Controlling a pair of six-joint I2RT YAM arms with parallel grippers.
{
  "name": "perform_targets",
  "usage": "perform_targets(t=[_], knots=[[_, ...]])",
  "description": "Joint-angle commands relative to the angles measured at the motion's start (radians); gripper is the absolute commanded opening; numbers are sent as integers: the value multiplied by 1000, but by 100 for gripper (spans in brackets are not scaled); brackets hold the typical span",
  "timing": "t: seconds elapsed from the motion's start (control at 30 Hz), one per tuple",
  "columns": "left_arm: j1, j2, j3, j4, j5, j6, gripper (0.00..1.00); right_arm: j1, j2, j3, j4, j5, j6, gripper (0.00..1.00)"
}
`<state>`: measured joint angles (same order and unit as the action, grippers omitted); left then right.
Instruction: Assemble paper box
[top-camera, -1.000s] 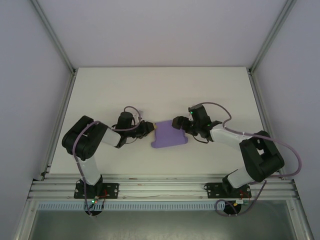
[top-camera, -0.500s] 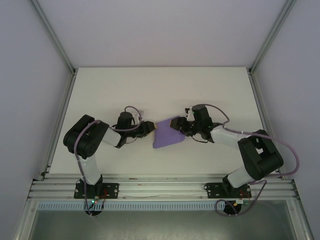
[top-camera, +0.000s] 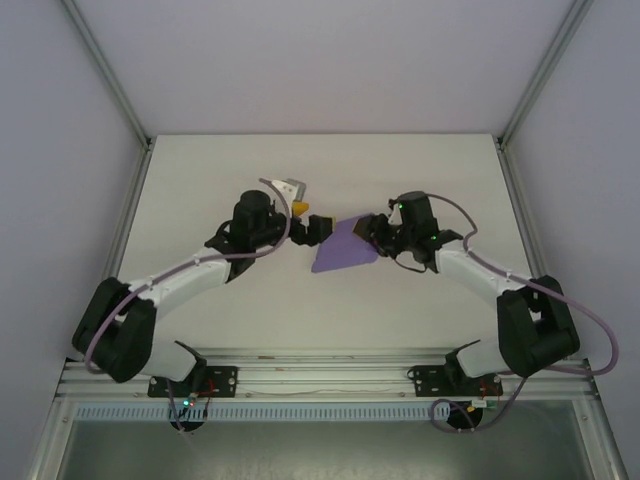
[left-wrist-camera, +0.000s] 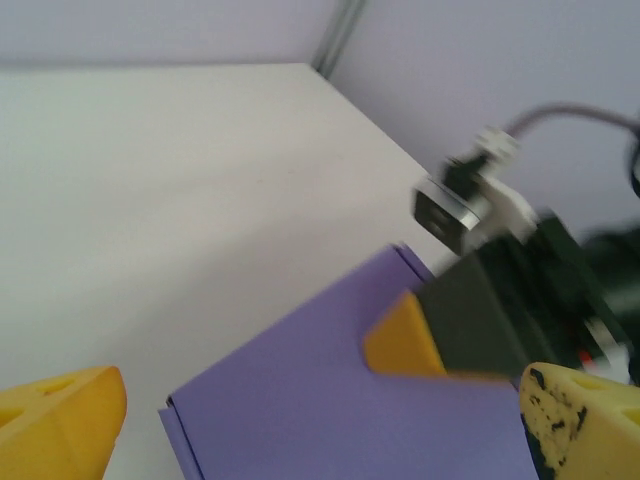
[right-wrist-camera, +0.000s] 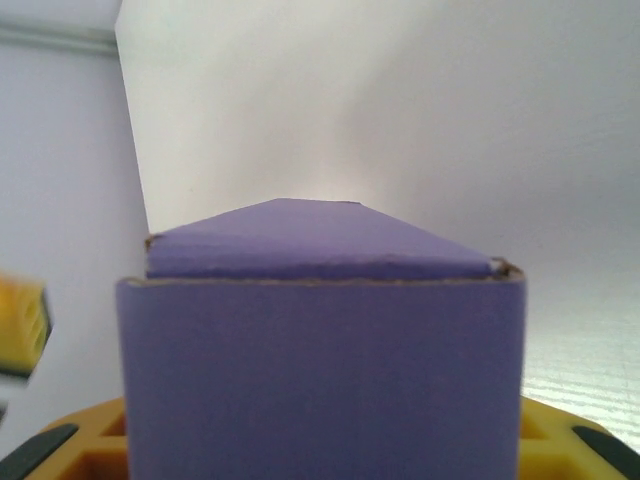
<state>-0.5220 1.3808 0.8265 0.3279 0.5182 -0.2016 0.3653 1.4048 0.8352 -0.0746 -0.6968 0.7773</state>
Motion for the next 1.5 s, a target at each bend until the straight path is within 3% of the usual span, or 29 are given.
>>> perform_targets(t=[0.0, 0.13, 0.33, 0.6, 0.7, 0.87, 1.07, 1.47], knots=[[-43, -35, 15, -192, -86, 358, 100, -67, 34, 87, -145, -106, 143, 40], [-122, -55, 69, -363, -168, 553, 100, -96, 92, 180, -252, -238, 209, 40], [-191, -62, 78, -458, -261, 779, 100, -98, 128, 277, -405, -309, 240, 40], [-211, 10, 87, -377, -419, 823, 100, -99, 118, 279, -420, -359, 324, 42], [-223, 41, 104, -357, -431, 844, 99, -99, 118, 277, -427, -370, 328, 42], [-230, 71, 132, -354, -423, 859, 89, -99, 109, 266, -413, -373, 341, 43], [-233, 81, 135, -338, -421, 851, 65, -98, 108, 267, -420, -383, 341, 45], [-234, 81, 140, -330, -422, 830, 48, -98, 60, 251, -407, -370, 339, 57]])
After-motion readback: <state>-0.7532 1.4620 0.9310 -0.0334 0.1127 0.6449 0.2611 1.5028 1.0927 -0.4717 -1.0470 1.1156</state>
